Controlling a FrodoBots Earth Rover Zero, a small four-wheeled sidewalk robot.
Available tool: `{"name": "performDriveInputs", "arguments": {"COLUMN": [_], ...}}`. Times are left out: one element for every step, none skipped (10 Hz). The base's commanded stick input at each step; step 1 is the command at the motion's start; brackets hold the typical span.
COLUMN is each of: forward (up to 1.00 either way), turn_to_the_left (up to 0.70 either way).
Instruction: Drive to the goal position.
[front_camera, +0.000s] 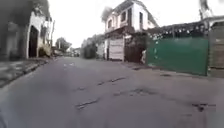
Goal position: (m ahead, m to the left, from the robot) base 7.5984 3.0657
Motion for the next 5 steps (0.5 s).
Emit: {"name": "performDriveInputs", "arguments": {"forward": [1.00,1.00,1.00,1.00,1.00], "turn_to_the_left": [0.13,0.10,0.10,0.10,0.10]}}
